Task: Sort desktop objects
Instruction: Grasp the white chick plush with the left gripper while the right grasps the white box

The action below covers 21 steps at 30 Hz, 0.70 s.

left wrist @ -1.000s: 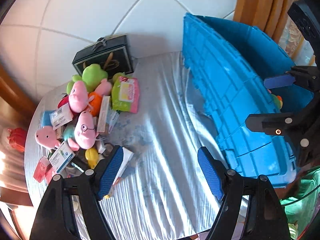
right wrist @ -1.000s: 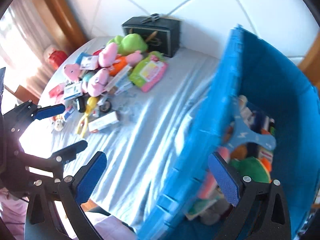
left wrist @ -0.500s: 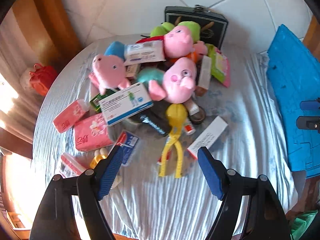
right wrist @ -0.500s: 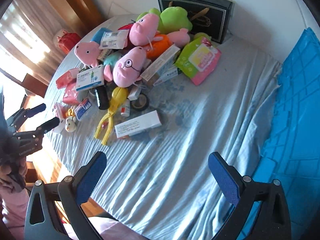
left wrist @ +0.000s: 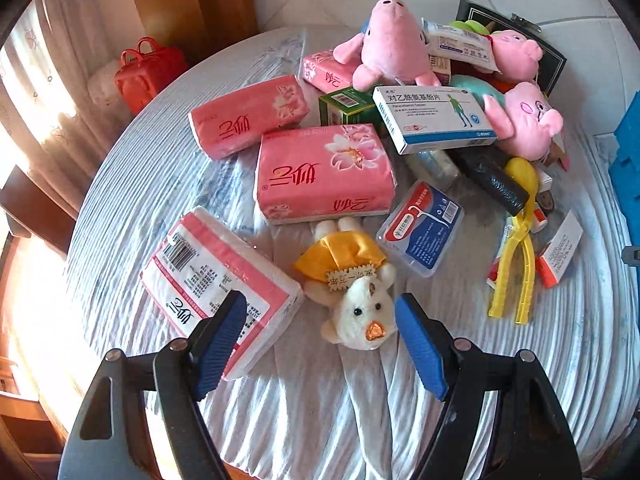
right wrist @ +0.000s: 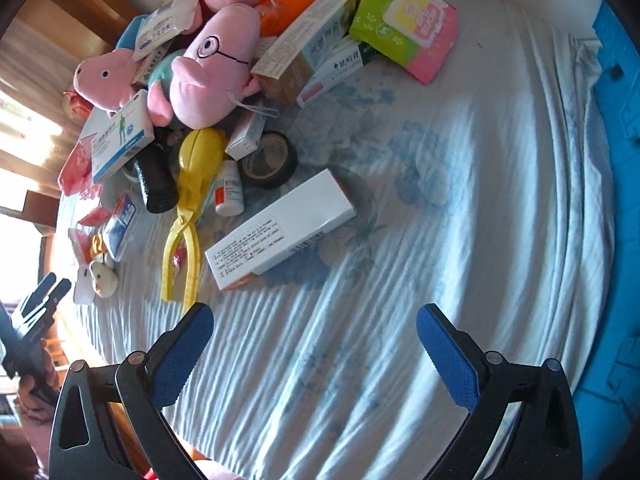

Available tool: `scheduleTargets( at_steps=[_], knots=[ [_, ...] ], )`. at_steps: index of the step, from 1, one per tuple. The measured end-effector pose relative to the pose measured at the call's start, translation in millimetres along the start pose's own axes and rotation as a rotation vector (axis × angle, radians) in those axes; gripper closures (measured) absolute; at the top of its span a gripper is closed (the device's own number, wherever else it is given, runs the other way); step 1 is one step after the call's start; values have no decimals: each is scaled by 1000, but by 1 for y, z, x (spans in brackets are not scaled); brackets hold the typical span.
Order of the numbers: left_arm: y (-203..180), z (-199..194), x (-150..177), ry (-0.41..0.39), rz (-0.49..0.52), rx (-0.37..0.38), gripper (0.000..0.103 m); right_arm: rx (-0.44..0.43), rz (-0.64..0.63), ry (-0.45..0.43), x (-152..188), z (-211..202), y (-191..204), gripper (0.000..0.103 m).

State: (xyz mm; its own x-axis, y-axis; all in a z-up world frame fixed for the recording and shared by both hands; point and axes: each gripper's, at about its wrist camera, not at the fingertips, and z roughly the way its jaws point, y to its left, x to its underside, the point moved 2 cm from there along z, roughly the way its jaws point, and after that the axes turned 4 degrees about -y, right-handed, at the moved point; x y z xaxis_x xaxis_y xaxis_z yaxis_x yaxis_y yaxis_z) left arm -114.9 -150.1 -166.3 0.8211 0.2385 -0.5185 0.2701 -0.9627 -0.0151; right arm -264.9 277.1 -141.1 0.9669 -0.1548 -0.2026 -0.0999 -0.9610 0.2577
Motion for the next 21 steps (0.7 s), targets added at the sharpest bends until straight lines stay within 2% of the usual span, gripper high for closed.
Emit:
scheduleTargets(
  at_steps=[3, 7, 13, 19, 21],
  knots=[
    [-8, 11, 7, -13, -23, 20, 27, 11, 36, 9, 4, 14, -1, 0],
    [-21, 35, 13, 41, -58, 65, 27, 13, 78, 30, 6, 29, 0, 0],
    [-26, 67, 16, 88, -67, 65, 31, 20, 81, 44, -6, 43, 17, 0],
    [-21, 81, 17, 84, -93, 58, 31, 30, 118, 49, -31, 63, 29, 0],
    [-23, 82, 17, 71, -72, 44, 31, 53, 128, 44, -37, 70, 32, 0]
  ],
)
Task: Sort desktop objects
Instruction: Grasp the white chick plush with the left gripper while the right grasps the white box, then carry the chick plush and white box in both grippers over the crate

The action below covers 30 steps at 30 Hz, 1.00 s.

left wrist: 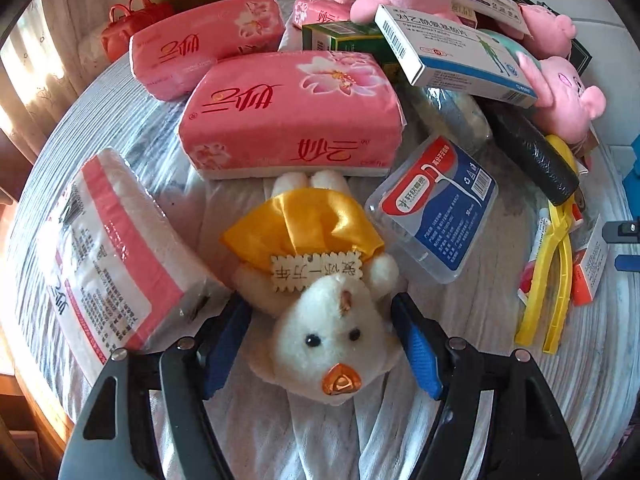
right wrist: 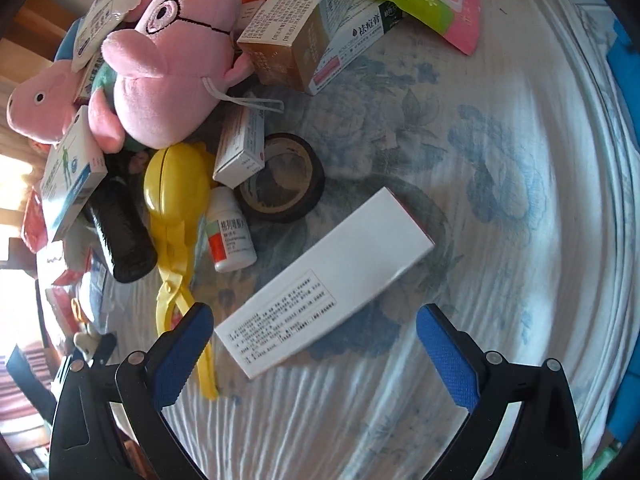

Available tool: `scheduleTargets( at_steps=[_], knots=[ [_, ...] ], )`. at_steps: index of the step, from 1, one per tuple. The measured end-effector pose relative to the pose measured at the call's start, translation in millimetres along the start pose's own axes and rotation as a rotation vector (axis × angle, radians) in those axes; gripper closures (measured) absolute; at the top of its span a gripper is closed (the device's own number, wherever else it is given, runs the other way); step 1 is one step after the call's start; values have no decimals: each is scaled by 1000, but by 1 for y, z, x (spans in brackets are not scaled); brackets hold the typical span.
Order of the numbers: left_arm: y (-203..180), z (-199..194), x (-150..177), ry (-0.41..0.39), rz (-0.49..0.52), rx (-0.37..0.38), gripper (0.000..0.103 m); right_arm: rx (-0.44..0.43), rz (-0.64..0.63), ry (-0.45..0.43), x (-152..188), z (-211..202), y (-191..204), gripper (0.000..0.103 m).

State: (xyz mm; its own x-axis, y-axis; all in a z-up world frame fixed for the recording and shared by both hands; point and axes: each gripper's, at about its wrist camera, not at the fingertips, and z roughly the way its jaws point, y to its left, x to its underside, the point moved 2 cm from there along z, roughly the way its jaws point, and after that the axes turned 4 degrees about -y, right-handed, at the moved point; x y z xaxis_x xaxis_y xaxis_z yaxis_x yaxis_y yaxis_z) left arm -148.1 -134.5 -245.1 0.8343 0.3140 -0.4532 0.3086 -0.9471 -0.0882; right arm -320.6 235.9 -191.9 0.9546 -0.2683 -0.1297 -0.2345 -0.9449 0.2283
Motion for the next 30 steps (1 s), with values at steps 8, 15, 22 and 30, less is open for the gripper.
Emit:
scheduleTargets(
  at_steps=[8, 15, 22, 30],
  knots=[
    [-6, 4, -3, 10, 17, -31, 31, 33, 3, 21, -2, 26, 7, 12],
    [-12, -6, 2, 10, 27, 2, 58, 77, -151, 1, 14, 12, 8, 54],
    [-20, -37, 21, -28, 43, 22, 59, 89, -265, -37, 47, -9, -2, 56],
    [-49, -95, 20, -157, 104, 60, 59, 46, -309, -225, 74, -74, -8, 56]
  ],
)
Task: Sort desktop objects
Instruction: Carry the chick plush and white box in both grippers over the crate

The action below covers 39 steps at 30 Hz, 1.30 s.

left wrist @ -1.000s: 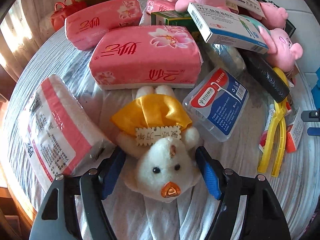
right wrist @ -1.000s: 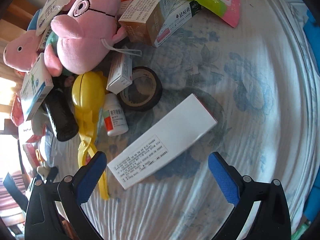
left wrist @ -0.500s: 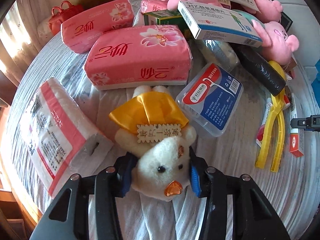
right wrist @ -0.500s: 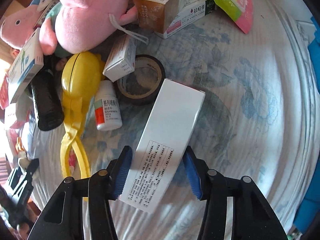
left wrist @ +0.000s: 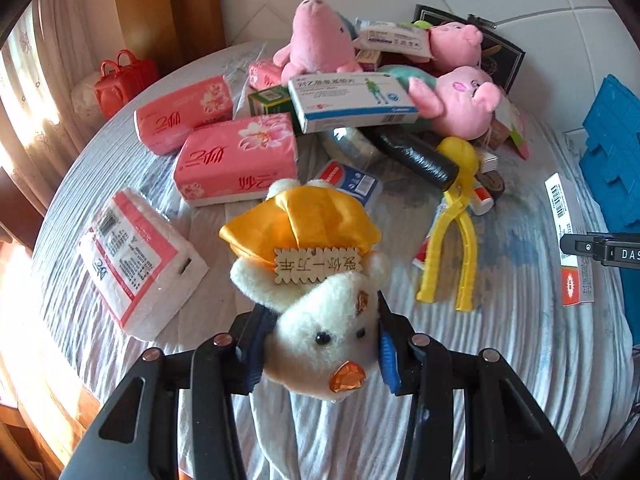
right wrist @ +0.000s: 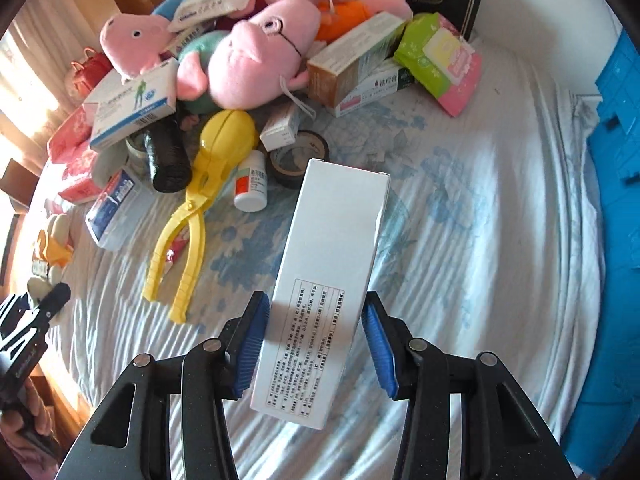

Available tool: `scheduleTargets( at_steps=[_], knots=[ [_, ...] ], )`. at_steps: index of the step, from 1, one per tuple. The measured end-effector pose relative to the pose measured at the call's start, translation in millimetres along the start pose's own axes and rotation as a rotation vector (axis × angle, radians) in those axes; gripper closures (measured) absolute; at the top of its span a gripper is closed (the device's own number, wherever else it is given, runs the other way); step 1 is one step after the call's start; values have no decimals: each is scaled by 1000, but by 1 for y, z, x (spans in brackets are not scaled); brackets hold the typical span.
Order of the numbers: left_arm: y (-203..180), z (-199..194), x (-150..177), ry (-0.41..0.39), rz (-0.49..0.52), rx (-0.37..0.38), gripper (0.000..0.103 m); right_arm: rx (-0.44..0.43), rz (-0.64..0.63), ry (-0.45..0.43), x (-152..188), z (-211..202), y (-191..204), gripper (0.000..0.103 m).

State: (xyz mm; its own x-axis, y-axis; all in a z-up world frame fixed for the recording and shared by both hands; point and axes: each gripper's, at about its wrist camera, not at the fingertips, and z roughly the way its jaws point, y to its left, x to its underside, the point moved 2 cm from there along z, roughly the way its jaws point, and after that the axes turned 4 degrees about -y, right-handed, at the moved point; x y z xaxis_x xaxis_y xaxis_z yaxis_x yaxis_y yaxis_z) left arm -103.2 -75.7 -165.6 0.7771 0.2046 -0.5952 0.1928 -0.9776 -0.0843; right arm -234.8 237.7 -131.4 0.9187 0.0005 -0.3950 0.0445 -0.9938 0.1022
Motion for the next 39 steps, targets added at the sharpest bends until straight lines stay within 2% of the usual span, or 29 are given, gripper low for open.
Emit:
scheduleTargets(
  at_steps=[5, 6, 9, 12, 18, 24, 28, 32, 36, 39],
  knots=[
    [-47, -31, -27, -99, 68, 50, 59, 16, -9, -124, -4, -51, -18, 56],
    [-57, -36, -32, -116, 80, 61, 59, 15, -7, -154, 8, -64, -26, 56],
    [-94, -60, -41, -163, 122, 104, 59, 36, -7, -245, 5, -102, -26, 56],
    [-133, -80, -54, -217, 169, 155, 59, 55, 5, -345, 11, -148, -45, 56],
    [-219, -124, -77, -304, 260, 286, 59, 99, 32, -523, 23, -237, -85, 56],
    [-308, -169, -90, -389, 347, 379, 59, 182, 92, -664, 41, -313, -146, 56],
    [-363, -196, -91, -434, 391, 424, 59, 266, 133, -710, 61, -346, -193, 56],
    [-416, -219, -87, -460, 432, 479, 59, 338, 180, -718, 82, -363, -244, 56],
    [-471, -241, -79, -476, 477, 522, 59, 424, 216, -690, 103, -370, -296, 56],
    [-513, -250, -67, -456, 514, 546, 59, 443, 242, -650, 121, -367, -332, 56]
  ],
)
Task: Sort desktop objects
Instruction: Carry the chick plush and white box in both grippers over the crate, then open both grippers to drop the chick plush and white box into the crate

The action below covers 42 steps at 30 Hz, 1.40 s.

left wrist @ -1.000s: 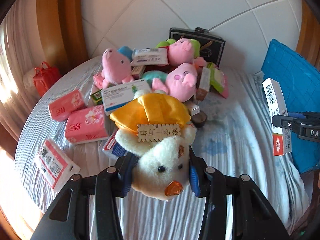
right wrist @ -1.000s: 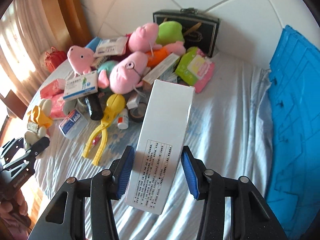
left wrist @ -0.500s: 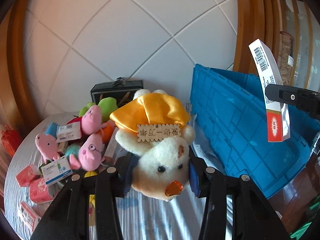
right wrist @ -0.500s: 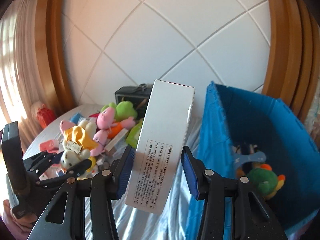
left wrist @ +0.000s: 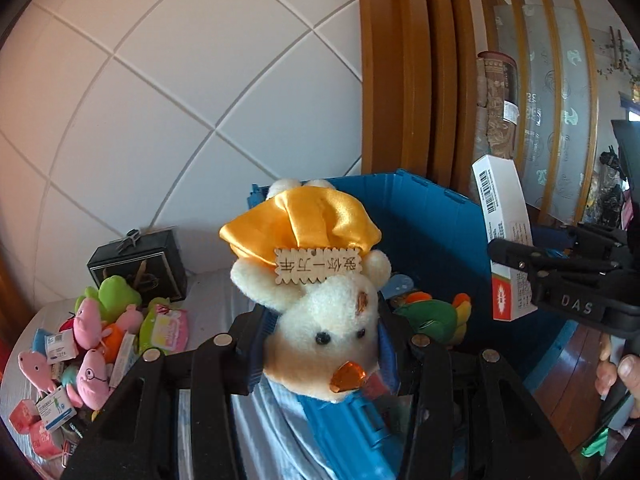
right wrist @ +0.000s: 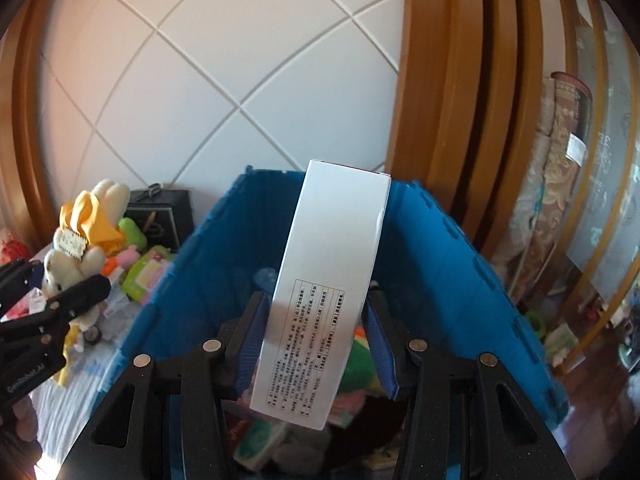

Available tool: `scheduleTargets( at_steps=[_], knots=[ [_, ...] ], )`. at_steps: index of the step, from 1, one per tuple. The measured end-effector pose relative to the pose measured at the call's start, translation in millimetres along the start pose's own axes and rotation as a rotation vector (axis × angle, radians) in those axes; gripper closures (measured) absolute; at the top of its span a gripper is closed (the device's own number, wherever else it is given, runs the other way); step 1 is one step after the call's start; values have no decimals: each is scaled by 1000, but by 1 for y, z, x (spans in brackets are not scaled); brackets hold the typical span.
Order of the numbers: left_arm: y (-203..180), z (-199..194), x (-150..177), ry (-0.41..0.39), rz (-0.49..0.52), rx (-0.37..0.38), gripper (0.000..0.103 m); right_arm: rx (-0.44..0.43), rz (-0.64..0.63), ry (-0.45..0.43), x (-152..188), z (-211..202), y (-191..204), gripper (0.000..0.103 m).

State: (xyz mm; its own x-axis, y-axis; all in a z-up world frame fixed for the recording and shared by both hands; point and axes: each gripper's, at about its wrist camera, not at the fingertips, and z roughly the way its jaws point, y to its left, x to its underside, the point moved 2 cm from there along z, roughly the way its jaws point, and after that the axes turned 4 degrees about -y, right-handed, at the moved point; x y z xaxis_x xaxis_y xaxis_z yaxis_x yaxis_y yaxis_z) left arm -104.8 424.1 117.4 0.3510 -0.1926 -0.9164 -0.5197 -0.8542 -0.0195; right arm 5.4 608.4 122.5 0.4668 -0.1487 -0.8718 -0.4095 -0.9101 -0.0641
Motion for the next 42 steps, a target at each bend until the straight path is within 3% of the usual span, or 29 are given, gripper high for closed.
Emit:
scheduleTargets(
  at_steps=[6, 12, 22, 28, 37, 38, 39, 40, 42],
  knots=[
    [-67, 38, -3, 79, 57, 48, 59, 71, -10, 73, 31, 23, -51, 56],
    [-94, 66, 2, 160, 90, 50, 59, 77, -7, 91, 44, 39, -72, 56],
    [-102, 79, 7, 237, 90, 56, 59, 99, -11, 171, 58, 60, -84, 56],
    [-100, 96, 11, 420, 41, 111, 59, 45, -26, 312, 65, 75, -85, 55],
    [-106, 111, 13, 568, 83, 96, 53, -3, -101, 475, 73, 94, -86, 54],
    [-108, 111, 14, 575, 89, 84, 52, 0, -108, 476, 74, 94, -85, 53],
    [-109, 110, 16, 575, 98, 76, 49, 1, -112, 476, 73, 92, -85, 46],
    [-111, 108, 18, 570, 107, 73, 46, -1, -113, 473, 73, 91, -85, 32],
    [-113, 105, 19, 553, 130, 54, 32, -3, -113, 461, 72, 88, -86, 17]
  ],
)
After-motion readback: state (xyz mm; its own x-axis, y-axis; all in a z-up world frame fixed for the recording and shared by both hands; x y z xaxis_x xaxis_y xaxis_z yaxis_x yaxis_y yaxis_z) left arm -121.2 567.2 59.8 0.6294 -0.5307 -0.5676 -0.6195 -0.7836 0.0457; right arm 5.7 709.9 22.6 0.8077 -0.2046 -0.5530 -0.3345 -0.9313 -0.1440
